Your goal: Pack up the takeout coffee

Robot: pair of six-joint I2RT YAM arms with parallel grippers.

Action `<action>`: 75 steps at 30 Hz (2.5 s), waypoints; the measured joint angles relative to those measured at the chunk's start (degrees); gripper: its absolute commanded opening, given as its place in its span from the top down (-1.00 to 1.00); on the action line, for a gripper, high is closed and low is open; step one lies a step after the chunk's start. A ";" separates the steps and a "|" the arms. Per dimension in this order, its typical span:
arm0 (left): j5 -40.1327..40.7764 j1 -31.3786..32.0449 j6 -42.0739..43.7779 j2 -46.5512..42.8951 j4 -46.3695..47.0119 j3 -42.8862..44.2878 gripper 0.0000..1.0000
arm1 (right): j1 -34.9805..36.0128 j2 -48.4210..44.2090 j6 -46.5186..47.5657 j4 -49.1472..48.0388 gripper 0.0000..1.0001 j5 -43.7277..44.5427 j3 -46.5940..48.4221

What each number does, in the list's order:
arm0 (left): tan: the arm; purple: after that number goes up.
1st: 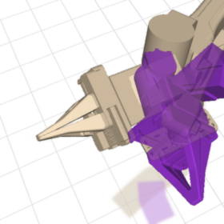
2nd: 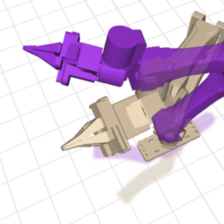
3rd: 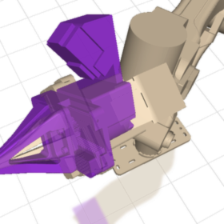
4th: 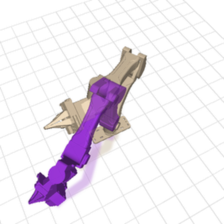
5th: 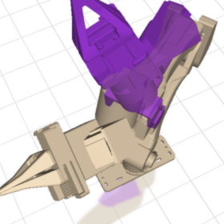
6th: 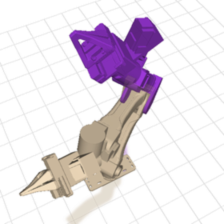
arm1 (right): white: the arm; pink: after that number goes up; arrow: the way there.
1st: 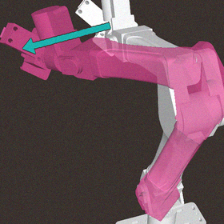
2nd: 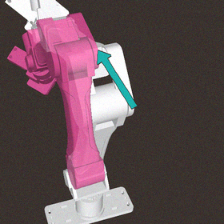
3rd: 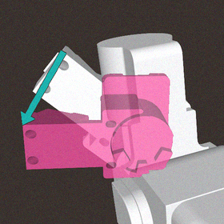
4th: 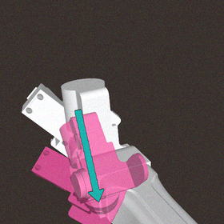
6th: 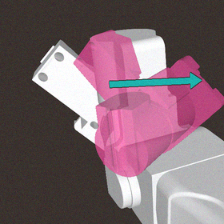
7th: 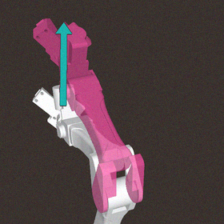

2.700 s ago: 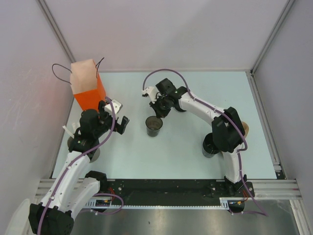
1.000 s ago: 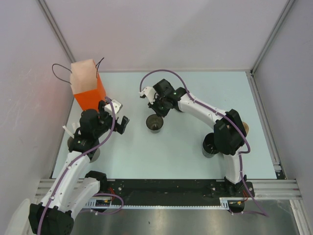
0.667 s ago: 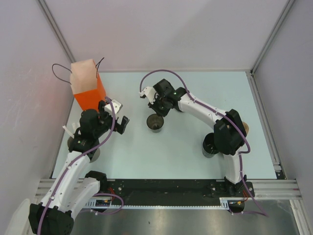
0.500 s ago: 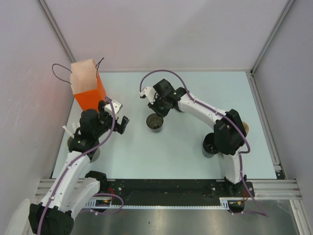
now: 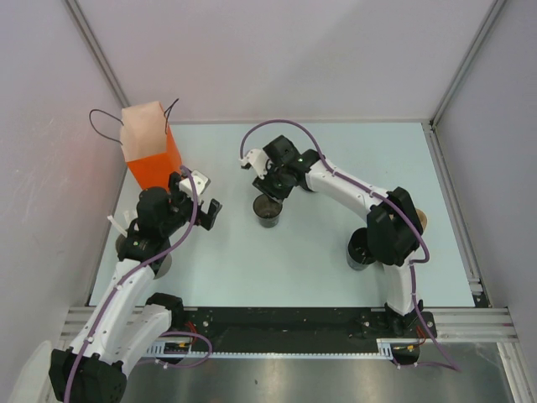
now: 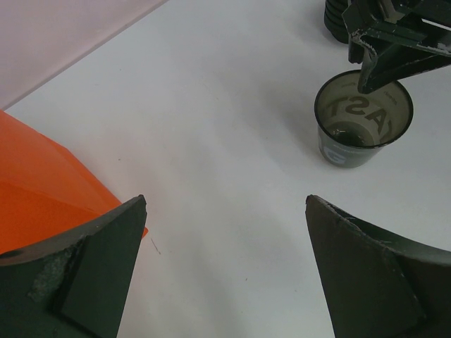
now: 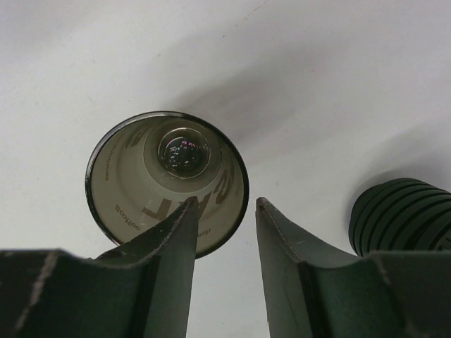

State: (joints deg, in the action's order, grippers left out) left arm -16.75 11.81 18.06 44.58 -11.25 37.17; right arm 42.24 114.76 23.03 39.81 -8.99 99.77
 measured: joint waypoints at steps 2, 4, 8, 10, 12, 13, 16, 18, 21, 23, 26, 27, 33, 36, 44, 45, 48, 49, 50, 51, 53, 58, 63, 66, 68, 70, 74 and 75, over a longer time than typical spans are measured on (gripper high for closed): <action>0.00 0.00 0.00 0.00 0.00 0.00 -1.00 | -0.11 0.00 0.13 0.35 0.00 0.00 0.00; 0.00 0.00 0.00 0.00 0.00 0.00 -0.99 | -0.24 -0.02 0.22 0.83 -0.13 -0.02 0.04; 0.00 0.00 0.00 0.00 0.00 0.00 -1.00 | -0.72 -0.09 0.55 2.03 -0.29 -0.11 0.81; 0.00 0.00 0.00 0.00 0.00 0.00 -1.00 | -1.03 -0.37 0.70 2.27 -0.34 -0.31 1.27; 0.00 0.00 0.00 0.00 0.00 0.00 -0.99 | -1.55 -1.20 0.87 2.69 -0.43 -0.42 1.66; 0.00 0.00 0.00 0.00 0.00 0.00 -1.00 | -1.99 -1.81 1.03 2.93 -0.48 -0.46 2.03; -0.02 0.00 0.00 0.00 0.00 0.00 -1.00 | -3.76 -3.26 1.09 3.04 -0.52 -0.44 3.34; -0.02 0.00 0.02 0.00 0.00 0.00 -1.00 | -5.79 -4.11 1.11 2.86 -0.55 -0.42 4.52; -0.02 0.00 0.02 0.00 0.00 0.00 -1.00 | -9.40 -4.57 1.25 2.80 -0.57 -0.48 6.21; -0.04 0.00 0.00 0.02 0.00 0.00 -0.99 | -12.28 -4.52 1.75 3.06 -0.57 -0.61 7.34; -0.04 0.00 0.00 0.02 0.00 0.00 -0.99 | -16.04 -4.35 3.63 4.42 -0.56 -1.88 8.96; -0.04 0.00 0.00 0.04 0.00 0.00 -1.00 | -17.29 -3.96 4.79 5.35 -0.54 -2.49 9.68; -0.09 0.00 0.02 0.04 0.00 0.00 -0.99 | -19.91 -0.15 10.05 8.20 -0.47 -6.58 10.84; -0.13 0.00 0.00 0.07 0.00 0.00 -1.00 | -20.28 1.92 12.35 9.97 -0.43 -8.76 10.84; -0.20 0.00 0.02 0.44 -0.02 0.00 -1.00 | -20.61 4.11 16.79 13.07 -0.35 -13.18 11.74; -0.22 0.00 0.02 0.44 -0.02 0.00 -1.00 | -20.61 4.48 17.05 13.14 -0.35 -13.33 12.15; -0.39 0.00 0.02 0.50 0.00 0.00 -1.00 | -20.63 5.64 17.75 13.38 -0.35 -13.64 13.07; -0.39 0.00 0.02 0.52 0.00 0.00 -1.00 | -20.68 6.12 17.92 13.49 -0.35 -13.81 13.20; -0.39 0.00 0.02 0.57 0.00 0.00 -1.00 | -20.72 6.58 18.05 13.64 -0.35 -13.99 13.25; -0.42 0.00 0.02 0.63 0.00 0.00 -0.99 | -20.74 7.06 18.21 13.86 -0.35 -14.05 13.27; -0.42 0.00 0.02 0.76 0.00 0.00 -1.00 | -20.74 7.87 18.34 14.23 -0.35 -14.05 13.27; -0.42 0.00 0.02 0.81 0.00 0.00 -1.00 | -20.81 9.14 18.62 14.75 -0.26 -13.97 13.27; -0.42 0.00 0.04 0.81 0.00 0.00 -1.00 | -20.94 9.44 18.82 14.80 0.02 -13.92 13.27; -0.42 0.00 0.04 0.81 0.00 0.00 -1.00 | -21.00 9.44 18.91 14.78 0.23 -13.94 13.27; -0.42 0.00 0.04 0.81 0.00 0.00 -1.00 | -21.00 9.44 19.06 14.80 0.36 -13.94 13.27; -0.42 0.00 0.04 0.81 0.00 0.00 -1.00 | -21.03 9.44 19.08 14.78 0.41 -14.01 13.27; -0.42 0.00 0.04 0.81 0.00 0.00 -0.99 | -21.07 9.44 19.06 14.80 0.59 -14.05 13.27; -0.42 0.00 0.04 0.81 0.00 0.00 -1.00 | -21.07 9.44 19.04 14.80 0.63 -14.10 13.27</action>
State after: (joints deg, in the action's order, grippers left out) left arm -17.17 11.81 18.11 45.39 -11.25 37.17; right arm 21.17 124.20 42.06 54.61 -23.09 113.03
